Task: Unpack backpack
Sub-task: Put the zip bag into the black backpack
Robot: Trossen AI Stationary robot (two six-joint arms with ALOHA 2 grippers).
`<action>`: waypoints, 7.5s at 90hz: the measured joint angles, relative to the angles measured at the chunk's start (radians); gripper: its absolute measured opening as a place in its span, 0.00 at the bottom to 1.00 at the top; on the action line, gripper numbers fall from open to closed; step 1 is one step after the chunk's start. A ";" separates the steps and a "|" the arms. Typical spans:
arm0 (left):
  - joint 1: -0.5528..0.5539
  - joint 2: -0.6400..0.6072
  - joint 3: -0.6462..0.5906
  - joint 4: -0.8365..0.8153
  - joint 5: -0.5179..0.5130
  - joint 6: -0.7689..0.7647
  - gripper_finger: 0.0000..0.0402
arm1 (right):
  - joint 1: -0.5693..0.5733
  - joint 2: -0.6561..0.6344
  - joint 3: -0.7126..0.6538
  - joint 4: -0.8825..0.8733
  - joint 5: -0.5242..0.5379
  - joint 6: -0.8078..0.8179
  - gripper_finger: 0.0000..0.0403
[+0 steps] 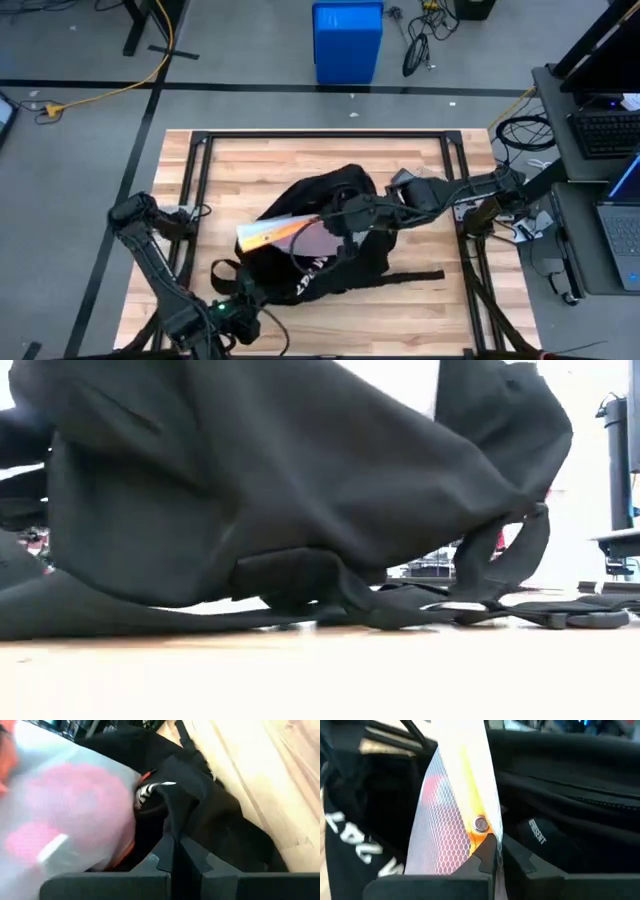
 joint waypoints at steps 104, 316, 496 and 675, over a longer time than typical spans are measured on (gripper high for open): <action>0.159 -0.034 -0.059 0.169 0.180 0.224 0.00 | -0.043 -0.061 0.000 0.458 -0.005 -0.110 0.00; 0.102 -0.064 0.017 0.089 0.015 0.208 0.00 | -0.046 0.062 0.105 0.001 -0.473 -0.100 0.66; 0.556 -0.063 0.028 0.232 0.181 0.187 0.00 | -0.603 -0.075 -0.135 -0.533 -1.595 -0.651 0.53; 0.586 -0.064 0.029 0.055 0.183 -0.026 0.00 | 0.448 -0.352 -1.181 0.609 0.389 0.775 0.53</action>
